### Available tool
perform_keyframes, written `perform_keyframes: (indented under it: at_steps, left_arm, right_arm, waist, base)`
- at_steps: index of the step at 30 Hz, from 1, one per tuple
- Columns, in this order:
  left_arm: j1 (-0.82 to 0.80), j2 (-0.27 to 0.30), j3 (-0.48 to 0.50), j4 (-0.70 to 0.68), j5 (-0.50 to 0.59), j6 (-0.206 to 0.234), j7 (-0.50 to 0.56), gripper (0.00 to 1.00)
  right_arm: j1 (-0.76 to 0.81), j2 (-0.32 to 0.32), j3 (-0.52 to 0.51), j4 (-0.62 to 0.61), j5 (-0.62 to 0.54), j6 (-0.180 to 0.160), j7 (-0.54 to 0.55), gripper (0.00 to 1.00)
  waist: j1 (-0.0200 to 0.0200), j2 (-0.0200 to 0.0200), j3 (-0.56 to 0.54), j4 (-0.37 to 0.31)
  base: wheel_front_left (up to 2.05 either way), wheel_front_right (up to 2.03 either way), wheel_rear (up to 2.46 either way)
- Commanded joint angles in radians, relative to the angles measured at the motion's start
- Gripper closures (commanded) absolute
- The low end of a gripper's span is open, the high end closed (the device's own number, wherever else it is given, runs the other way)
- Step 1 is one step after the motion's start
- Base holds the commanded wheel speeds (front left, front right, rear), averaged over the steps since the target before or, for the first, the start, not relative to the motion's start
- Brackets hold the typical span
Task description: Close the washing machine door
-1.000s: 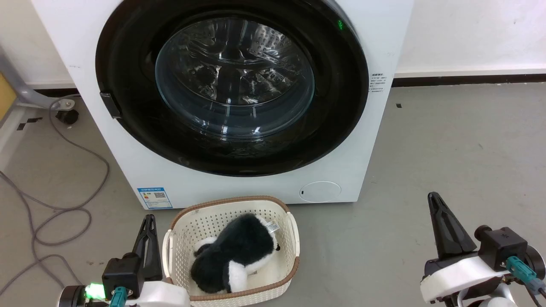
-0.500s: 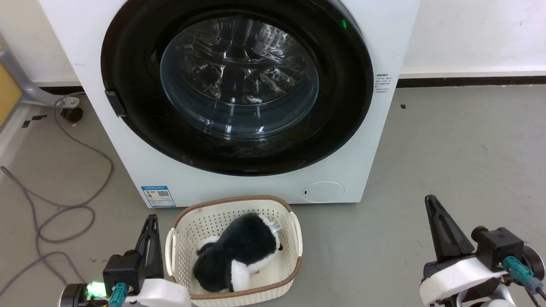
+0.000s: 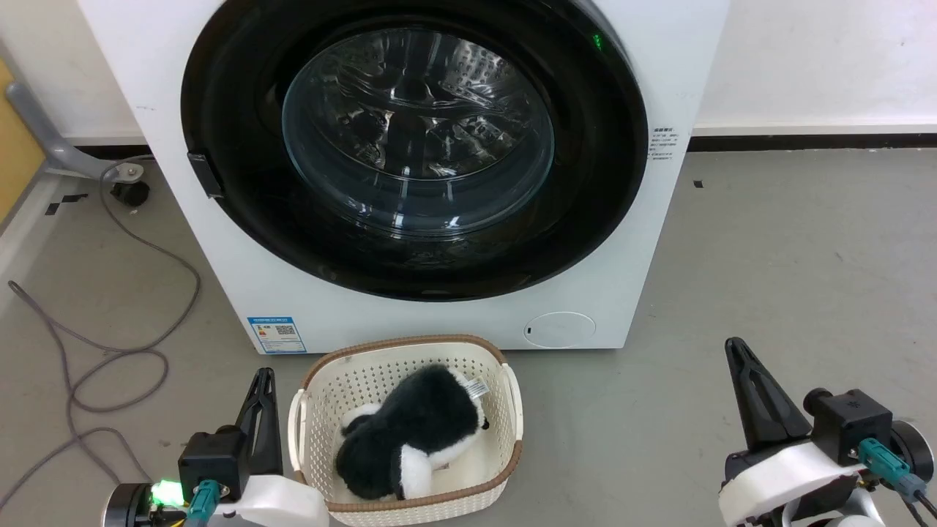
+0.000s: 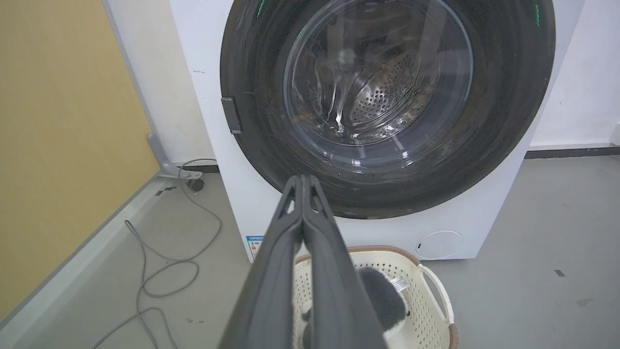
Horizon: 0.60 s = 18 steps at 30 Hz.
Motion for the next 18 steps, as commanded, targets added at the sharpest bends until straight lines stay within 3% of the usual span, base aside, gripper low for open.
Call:
perform_keyframes:
  at_steps: [1,18]
  left_arm:
    - [-0.016,-0.002,0.003,-0.004,0.006,-0.005,0.004,1.00]
    - [-0.024,-0.012,0.014,-0.009,0.011,-0.039,0.047,1.00]
  right_arm:
    - [0.016,0.004,0.002,-0.009,-0.004,-0.001,0.005,1.00]
    - [0.027,0.005,0.006,-0.033,-0.019,-0.001,0.048,1.00]
  waist:
    - [0.0000,0.0000,0.000,0.001]
    - [0.0000,0.0000,0.001,0.016]
  base:
    - [0.00,0.00,0.00]
    - [0.00,0.00,0.00]
